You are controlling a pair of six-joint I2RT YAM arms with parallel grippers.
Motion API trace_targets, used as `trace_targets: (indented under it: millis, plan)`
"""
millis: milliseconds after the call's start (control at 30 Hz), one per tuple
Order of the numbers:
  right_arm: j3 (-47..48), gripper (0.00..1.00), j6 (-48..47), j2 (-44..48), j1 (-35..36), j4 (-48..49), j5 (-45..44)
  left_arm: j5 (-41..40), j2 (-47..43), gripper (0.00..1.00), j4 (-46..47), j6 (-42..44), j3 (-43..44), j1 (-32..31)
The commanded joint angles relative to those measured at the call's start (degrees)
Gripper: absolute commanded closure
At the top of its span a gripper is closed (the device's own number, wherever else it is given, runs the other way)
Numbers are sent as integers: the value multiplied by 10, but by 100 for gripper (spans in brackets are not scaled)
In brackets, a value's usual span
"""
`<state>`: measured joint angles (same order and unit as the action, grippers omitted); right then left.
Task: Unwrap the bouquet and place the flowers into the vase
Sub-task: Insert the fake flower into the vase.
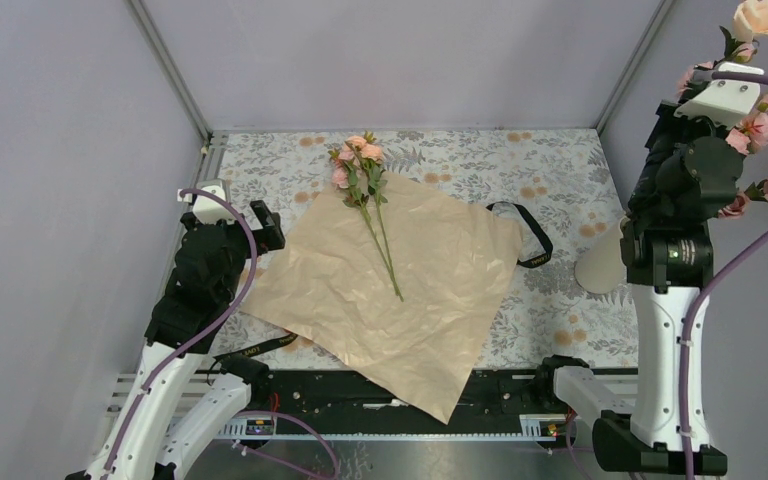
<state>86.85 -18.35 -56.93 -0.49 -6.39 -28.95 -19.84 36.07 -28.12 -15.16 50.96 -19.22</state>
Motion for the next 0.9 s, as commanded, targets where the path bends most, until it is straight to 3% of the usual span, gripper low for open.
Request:
trace_targets:
  millis: [0, 333, 867]
  plan:
    - [-26, 100, 44, -5, -48, 50, 43, -18, -7, 5, 32, 13, -1, 0]
    - [-75, 100, 117, -3, -123, 84, 116, -19, -1, 5, 32, 16, -3, -2]
    - [-49, 100, 146, -10, -148, 137, 158, -18, 6, 5, 36, 18, -7, -3]
